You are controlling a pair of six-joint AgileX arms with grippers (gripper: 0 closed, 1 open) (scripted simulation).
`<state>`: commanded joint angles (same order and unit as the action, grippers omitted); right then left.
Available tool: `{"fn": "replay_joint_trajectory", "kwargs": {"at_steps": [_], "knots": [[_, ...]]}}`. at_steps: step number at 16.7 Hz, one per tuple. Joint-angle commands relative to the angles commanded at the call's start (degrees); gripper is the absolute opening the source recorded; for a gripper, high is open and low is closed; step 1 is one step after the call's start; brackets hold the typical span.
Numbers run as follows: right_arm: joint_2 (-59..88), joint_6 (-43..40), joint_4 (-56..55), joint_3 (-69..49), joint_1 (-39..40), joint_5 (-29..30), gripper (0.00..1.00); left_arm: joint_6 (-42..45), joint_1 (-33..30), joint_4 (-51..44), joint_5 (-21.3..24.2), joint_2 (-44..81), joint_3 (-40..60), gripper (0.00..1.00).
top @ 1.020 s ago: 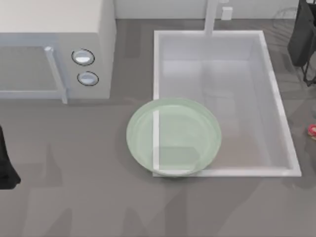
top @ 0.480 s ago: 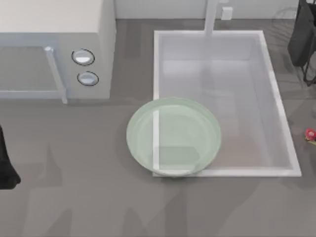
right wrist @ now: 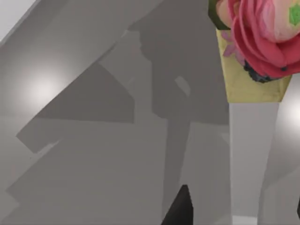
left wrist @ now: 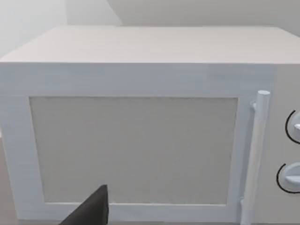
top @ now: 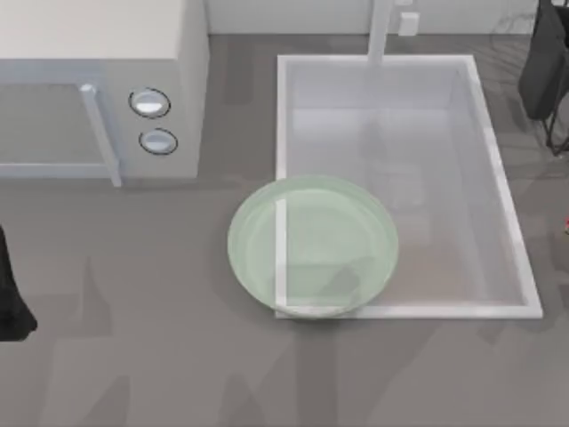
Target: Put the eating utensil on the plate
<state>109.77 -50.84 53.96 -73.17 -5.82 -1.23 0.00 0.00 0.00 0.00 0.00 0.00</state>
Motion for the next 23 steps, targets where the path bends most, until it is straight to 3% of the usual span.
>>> {"fn": "replay_joint_trajectory", "kwargs": {"at_steps": [5, 14, 19, 23], "knots": [[-4.8, 0.2, 11.1, -7.5, -0.2, 0.0, 0.00, 0.0, 0.0, 0.0, 0.0, 0.0, 0.0, 1.00], [-3.8, -3.1, 12.1, -9.5, 0.8, 0.0, 0.00, 0.0, 0.0, 0.0, 0.0, 0.0, 0.0, 1.00], [1.7, -20.9, 14.6, -16.5, 5.7, 0.3, 0.00, 0.0, 0.0, 0.0, 0.0, 0.0, 0.0, 1.00], [8.2, -45.9, 17.7, -23.9, 11.9, 0.6, 0.00, 0.0, 0.0, 0.0, 0.0, 0.0, 0.0, 1.00]]}}
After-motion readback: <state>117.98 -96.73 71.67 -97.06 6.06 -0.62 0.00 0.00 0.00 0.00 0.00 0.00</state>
